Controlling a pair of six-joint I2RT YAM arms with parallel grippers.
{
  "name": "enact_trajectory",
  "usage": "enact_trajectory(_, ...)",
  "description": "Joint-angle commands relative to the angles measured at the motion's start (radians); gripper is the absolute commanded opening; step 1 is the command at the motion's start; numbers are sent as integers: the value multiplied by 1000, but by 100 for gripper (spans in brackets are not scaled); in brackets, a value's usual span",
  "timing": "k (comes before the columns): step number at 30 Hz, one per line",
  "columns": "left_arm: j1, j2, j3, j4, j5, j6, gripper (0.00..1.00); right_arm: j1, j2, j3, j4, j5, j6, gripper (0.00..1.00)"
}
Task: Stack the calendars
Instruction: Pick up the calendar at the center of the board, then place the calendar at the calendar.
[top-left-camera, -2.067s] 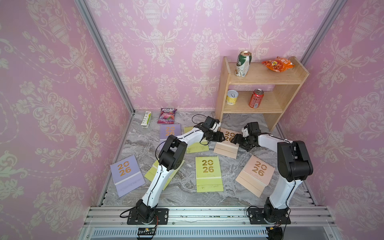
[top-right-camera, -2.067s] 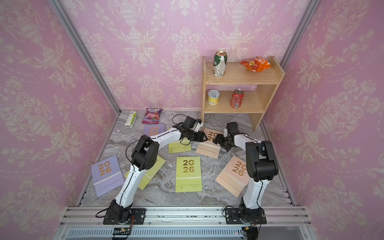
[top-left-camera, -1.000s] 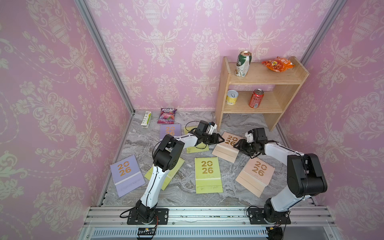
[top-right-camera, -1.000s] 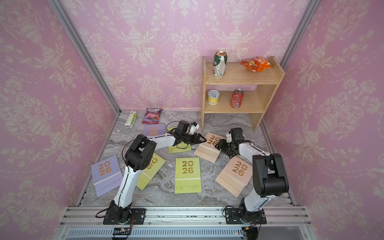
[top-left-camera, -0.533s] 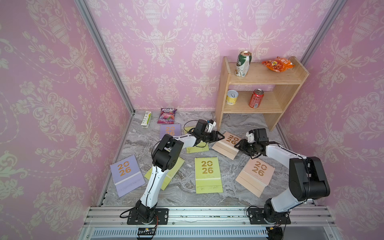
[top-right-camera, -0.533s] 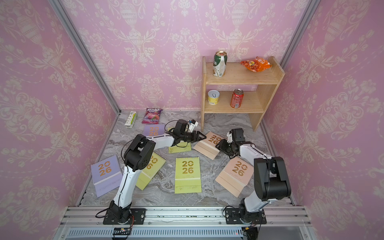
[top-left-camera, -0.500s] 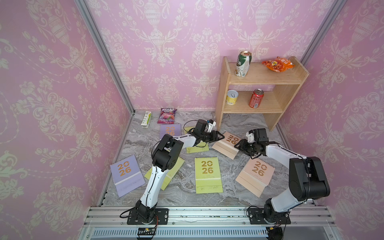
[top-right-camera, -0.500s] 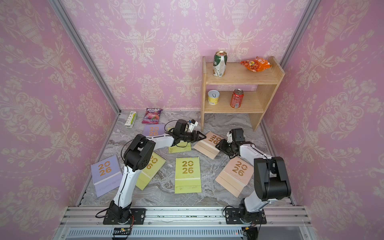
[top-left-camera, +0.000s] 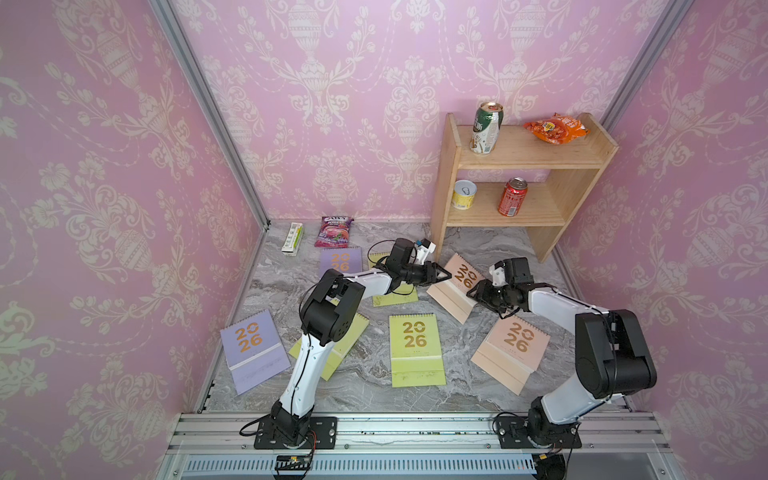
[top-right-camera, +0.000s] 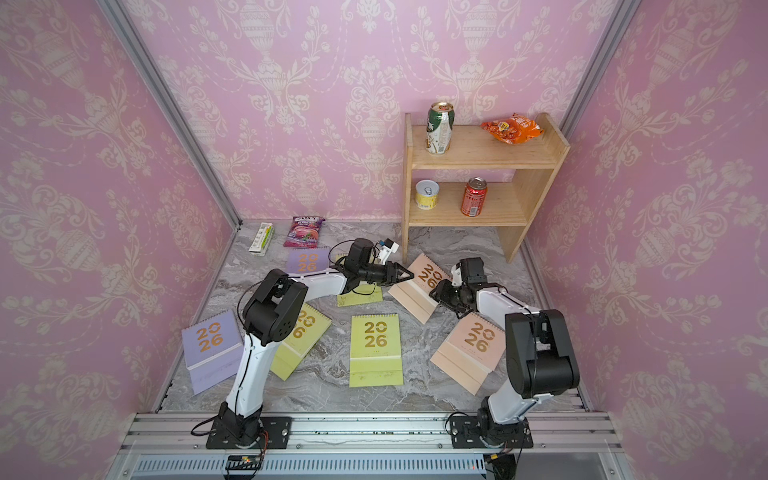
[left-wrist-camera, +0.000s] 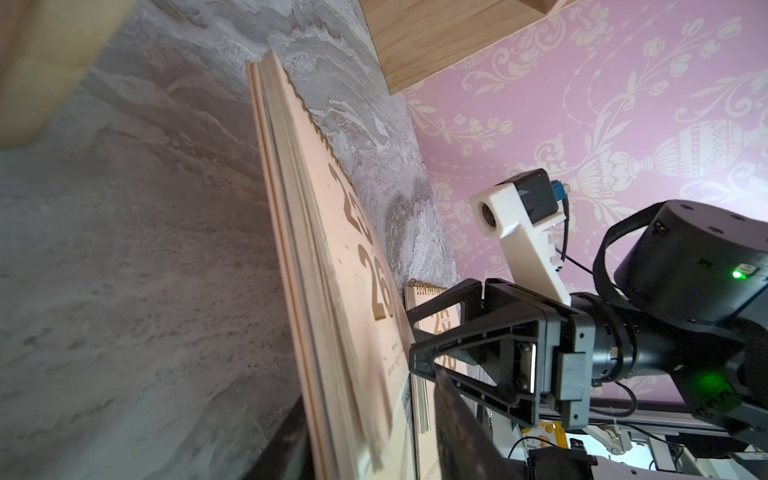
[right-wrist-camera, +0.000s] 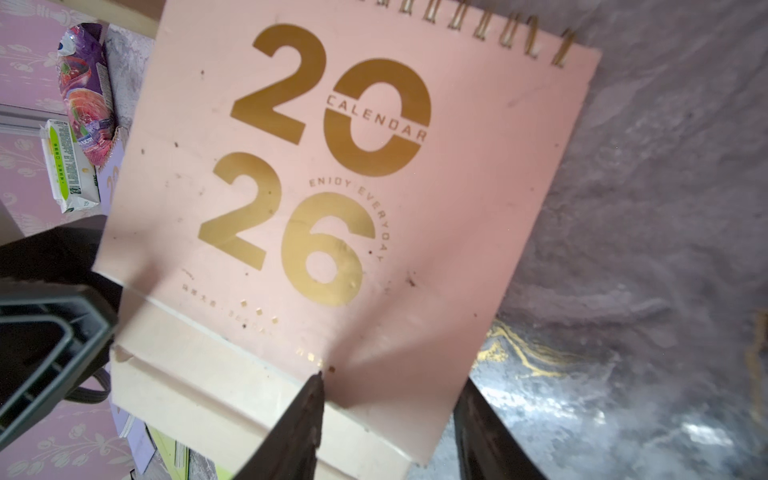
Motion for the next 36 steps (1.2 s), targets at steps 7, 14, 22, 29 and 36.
enact_trajectory(7,13,-93,-47,-11,21,12,0,8,-17,-4,13,11,-29,53)
enact_trajectory(14,39,-180,-120,35,-5,-9,0,3,-87,-23,11,-8,-28,58)
enact_trajectory(22,55,-383,-264,51,-43,-5,0,-9,-278,-110,74,-104,-21,67)
enact_trajectory(29,52,-536,-422,123,-80,-44,0,-7,-347,-191,194,-237,8,73)
enact_trajectory(36,30,-634,-536,189,-114,-71,0,16,-377,-248,344,-346,43,74)
